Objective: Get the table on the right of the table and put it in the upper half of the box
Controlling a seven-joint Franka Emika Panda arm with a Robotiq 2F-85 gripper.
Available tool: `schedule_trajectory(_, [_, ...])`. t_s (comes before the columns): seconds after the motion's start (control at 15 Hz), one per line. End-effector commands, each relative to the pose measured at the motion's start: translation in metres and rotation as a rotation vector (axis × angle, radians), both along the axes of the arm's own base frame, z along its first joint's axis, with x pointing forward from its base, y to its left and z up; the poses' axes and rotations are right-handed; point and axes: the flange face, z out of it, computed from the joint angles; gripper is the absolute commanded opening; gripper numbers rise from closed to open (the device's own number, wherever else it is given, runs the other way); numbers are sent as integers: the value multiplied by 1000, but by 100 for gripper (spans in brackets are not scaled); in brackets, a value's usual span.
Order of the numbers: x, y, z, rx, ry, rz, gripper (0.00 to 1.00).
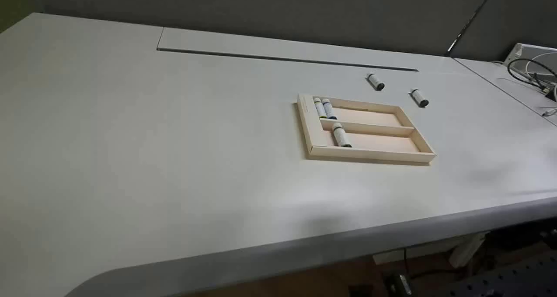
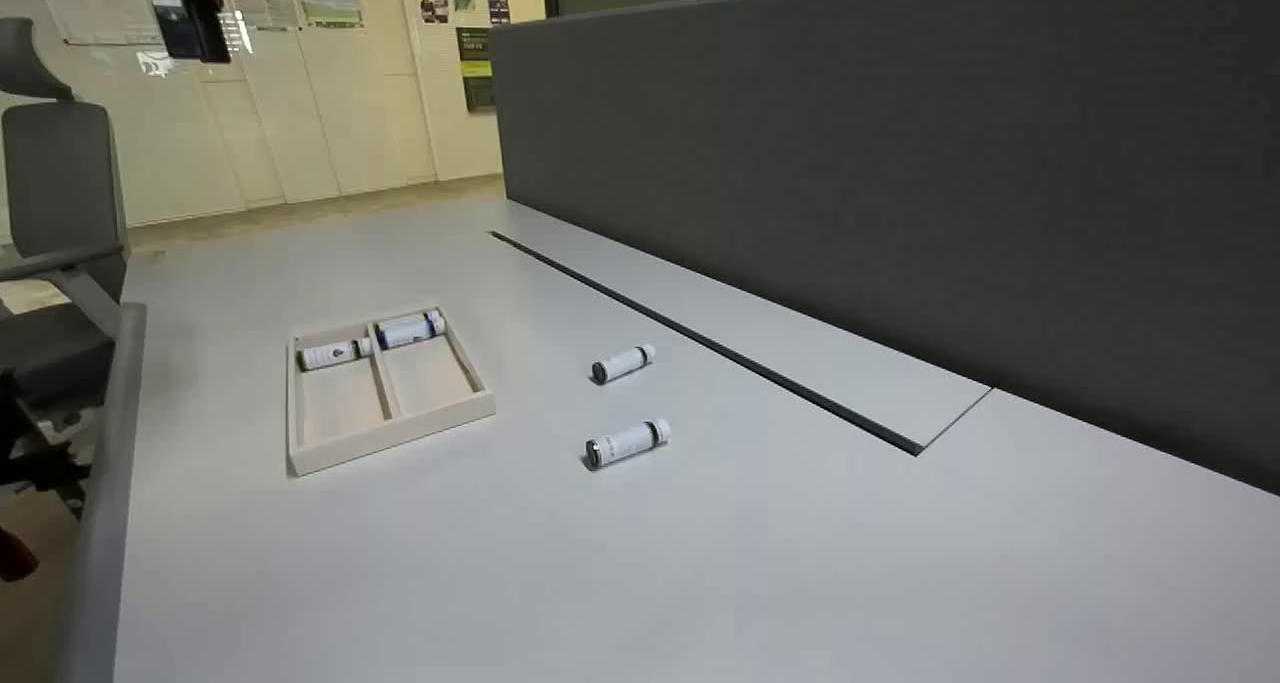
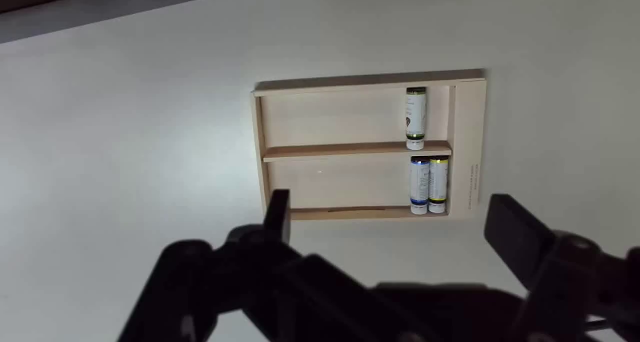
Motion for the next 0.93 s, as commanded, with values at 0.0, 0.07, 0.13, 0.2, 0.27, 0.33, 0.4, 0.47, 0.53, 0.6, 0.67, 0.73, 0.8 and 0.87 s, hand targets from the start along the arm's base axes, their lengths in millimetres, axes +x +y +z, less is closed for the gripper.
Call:
schedule_trajectory(0.0, [0, 0, 1, 0, -1, 0, 100])
schedule_trajectory(0.07, [0, 0, 1, 0, -2, 0, 100])
schedule_trajectory(0.13, [1, 0, 1, 0, -3, 0, 100])
schedule_trajectory(0.2, [1, 0, 1, 1, -3, 0, 100])
schedule_trajectory(0.27, [1, 0, 1, 1, -3, 0, 100])
schedule_trajectory(0.33, [1, 0, 1, 1, -3, 0, 100])
schedule_trajectory(0.4, [1, 0, 1, 1, -3, 0, 100])
schedule_trajectory(0.47, [1, 0, 1, 1, -3, 0, 100])
schedule_trajectory(0.53, [7, -4, 1, -2, -12, 10, 100])
schedule_trajectory(0.6, [20, -11, 2, -13, -49, 19, 100])
schedule_trajectory(0.67, [32, -17, 4, -19, -80, 22, 100])
schedule_trajectory(0.73, [46, -25, 4, -17, -113, 32, 100])
schedule_trajectory(0.8, [64, -33, 3, -18, -150, 36, 100])
schedule_trajectory(0.87, [80, -40, 1, -6, -180, 36, 100])
